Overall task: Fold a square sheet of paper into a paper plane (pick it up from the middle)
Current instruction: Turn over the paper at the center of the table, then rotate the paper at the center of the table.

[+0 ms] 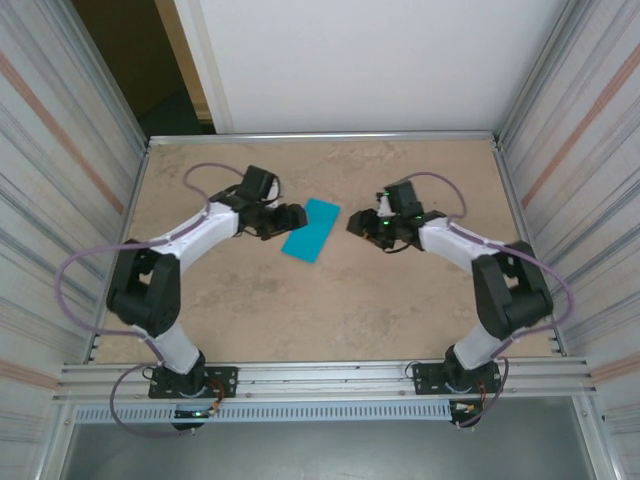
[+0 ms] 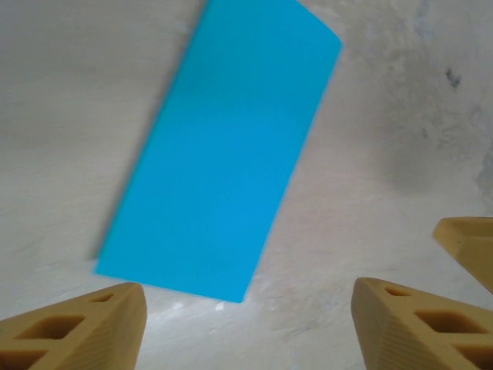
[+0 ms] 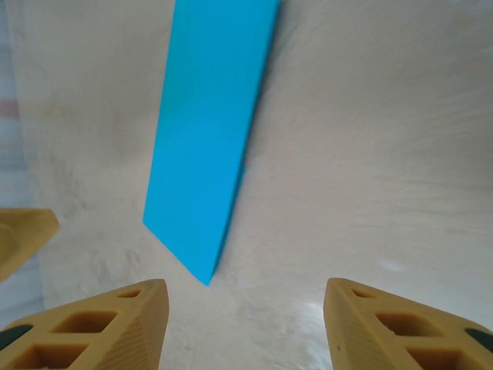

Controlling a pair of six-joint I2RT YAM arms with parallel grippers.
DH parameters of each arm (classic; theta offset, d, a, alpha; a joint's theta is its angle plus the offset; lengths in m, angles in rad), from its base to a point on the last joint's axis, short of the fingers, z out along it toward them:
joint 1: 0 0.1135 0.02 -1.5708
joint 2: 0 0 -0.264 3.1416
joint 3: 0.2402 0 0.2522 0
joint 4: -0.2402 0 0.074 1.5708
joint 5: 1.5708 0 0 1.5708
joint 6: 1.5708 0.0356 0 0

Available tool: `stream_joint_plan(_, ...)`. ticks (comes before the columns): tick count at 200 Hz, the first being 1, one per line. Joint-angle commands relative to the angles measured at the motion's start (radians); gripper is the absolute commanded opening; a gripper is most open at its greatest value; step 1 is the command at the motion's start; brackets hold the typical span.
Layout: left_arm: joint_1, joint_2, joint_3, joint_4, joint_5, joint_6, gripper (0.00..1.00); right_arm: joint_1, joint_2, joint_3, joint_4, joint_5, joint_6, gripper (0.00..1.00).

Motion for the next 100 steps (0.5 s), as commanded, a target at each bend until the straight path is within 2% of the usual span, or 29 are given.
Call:
stream_joint_plan(1, 0.048, -0.110, -0.119, 0.056, -0.008, -0.058, 0.79, 0.091, 0.112, 0.117, -0.005, 0.000, 0.023, 0.50)
stream_joint_plan(47, 0.146, -0.274, -0.305, 0.113, -0.018, -0.082, 0.97, 0.199, 0.321, 0.325, -0.095, 0.001, 0.005, 0.48)
stream_joint_plan(100, 0.156, -0.277, -0.325, 0.120, -0.006, -0.067, 0.99, 0.225, 0.441, 0.429, -0.207, -0.009, -0.061, 0.47)
